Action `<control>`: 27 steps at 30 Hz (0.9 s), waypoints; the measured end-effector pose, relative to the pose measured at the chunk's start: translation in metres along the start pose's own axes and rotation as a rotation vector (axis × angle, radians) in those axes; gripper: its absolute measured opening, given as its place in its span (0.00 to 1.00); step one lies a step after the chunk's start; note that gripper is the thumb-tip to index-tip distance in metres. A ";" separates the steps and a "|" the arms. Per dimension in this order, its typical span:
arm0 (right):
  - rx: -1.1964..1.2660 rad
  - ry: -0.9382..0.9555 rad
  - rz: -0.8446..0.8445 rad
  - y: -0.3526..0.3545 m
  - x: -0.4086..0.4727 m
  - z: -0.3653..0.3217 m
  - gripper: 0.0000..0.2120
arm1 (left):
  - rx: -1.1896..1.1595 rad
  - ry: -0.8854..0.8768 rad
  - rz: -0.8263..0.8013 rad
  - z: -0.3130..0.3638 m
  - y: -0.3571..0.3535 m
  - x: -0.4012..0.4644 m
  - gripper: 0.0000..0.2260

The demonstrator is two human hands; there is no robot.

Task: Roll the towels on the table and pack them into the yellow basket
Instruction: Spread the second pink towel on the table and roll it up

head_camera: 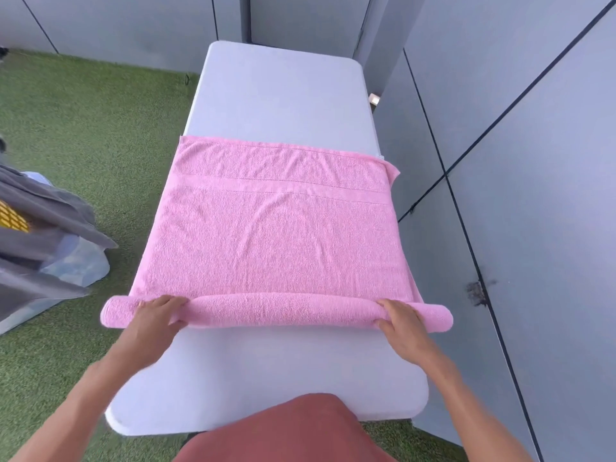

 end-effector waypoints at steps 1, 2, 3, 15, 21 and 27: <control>0.084 -0.027 0.039 0.003 0.004 0.000 0.21 | -0.041 0.013 -0.033 0.001 0.008 0.008 0.18; 0.147 -0.051 0.118 0.004 0.008 -0.002 0.21 | -0.083 0.013 -0.029 0.004 0.015 0.016 0.19; 0.167 -0.064 0.219 0.005 0.010 -0.005 0.20 | -0.118 0.001 0.021 0.008 0.020 0.022 0.18; -0.195 -0.038 0.274 -0.024 0.011 -0.020 0.31 | 0.214 -0.096 0.287 0.022 -0.016 0.017 0.32; -0.148 0.067 0.216 -0.005 0.024 -0.015 0.19 | 0.237 -0.097 0.226 0.027 0.000 0.022 0.23; 0.075 0.044 -0.131 0.008 0.004 0.004 0.20 | 0.057 -0.053 -0.091 0.003 0.007 0.002 0.21</control>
Point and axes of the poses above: each hand's wrist, its own x-axis towards the middle knuckle, its own y-axis out of the back of the hand, z = x × y, the point moved 2 cm from there along x, towards the middle knuckle, and after that the axes turned 5 degrees about -x, right-handed, at the moved point
